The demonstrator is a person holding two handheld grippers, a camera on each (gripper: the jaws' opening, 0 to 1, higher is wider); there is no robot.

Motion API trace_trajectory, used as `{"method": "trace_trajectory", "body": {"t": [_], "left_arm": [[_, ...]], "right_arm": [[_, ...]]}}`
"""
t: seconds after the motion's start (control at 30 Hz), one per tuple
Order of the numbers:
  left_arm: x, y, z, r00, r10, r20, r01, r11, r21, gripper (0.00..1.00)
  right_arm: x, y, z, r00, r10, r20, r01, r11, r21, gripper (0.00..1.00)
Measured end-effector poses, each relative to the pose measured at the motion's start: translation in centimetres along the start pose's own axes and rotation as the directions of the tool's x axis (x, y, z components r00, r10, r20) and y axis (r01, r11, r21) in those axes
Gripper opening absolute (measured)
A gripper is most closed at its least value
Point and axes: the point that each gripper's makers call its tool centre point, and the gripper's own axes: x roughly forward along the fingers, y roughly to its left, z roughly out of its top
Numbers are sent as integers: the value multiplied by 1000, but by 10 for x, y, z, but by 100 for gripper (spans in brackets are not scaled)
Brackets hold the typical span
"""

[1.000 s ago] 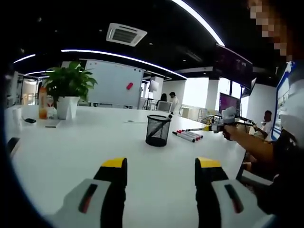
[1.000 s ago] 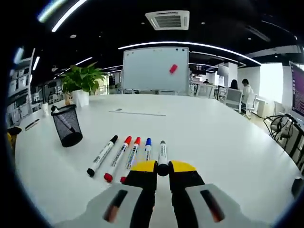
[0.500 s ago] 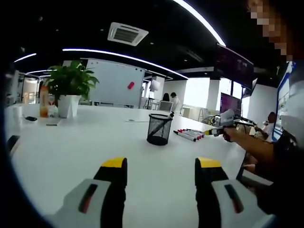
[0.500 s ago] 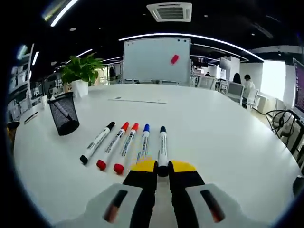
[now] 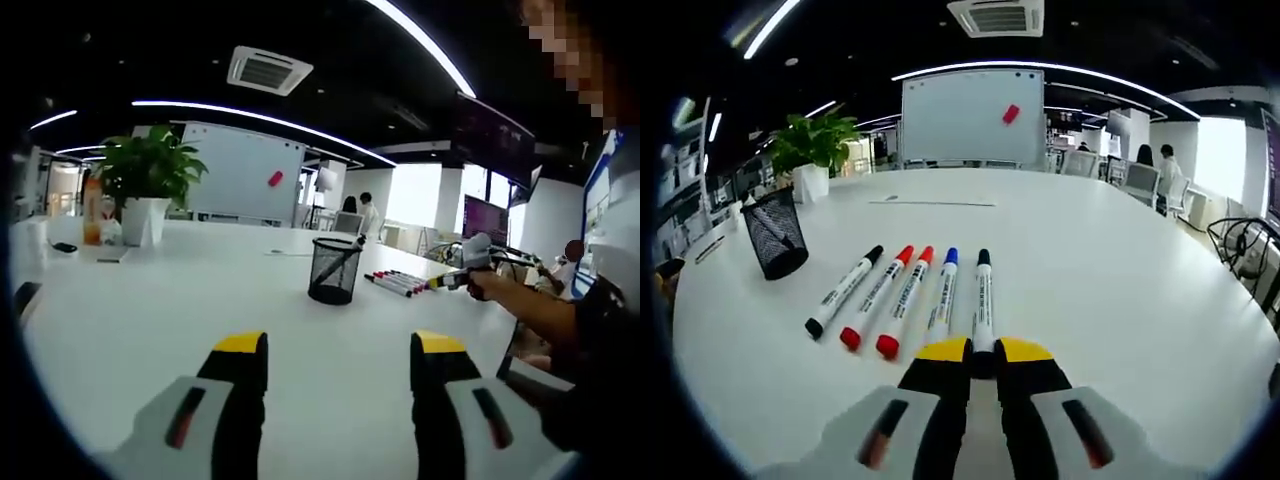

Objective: Pick up the whiteboard markers from the pen holder and place them facing the whiteboard neatly

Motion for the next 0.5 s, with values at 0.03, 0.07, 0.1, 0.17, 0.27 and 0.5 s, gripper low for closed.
{"method": "trace_trajectory", "body": {"t": [0.03, 0.07, 0.1, 0.17, 0.27, 0.5], "left_arm": [[0, 0, 1, 1000, 0, 3, 0, 1000, 0, 58], [0, 0, 1, 1000, 0, 4, 0, 1000, 1, 58], [-1, 0, 1, 1000, 0, 4, 0, 1000, 1, 58], [-1, 1, 0, 1000, 2, 2, -2, 1000, 0, 58], [-2, 2, 0, 1000, 5, 1, -5, 1000, -1, 58], [-2, 1, -1, 1000, 5, 1, -5, 1000, -2, 58]], "right_arm": [[0, 0, 0, 1000, 4, 0, -4, 1000, 12, 13], [-1, 1, 0, 1000, 7, 0, -7, 1000, 18, 13], [-1, 1, -1, 1000, 9, 1, -9, 1000, 22, 13], [-1, 1, -1, 1000, 12, 1, -12, 999, 37, 14], [-1, 1, -1, 1000, 14, 3, -14, 998, 59, 14], [-3, 1, -1, 1000, 28, 3, -29, 994, 106, 15]]}}
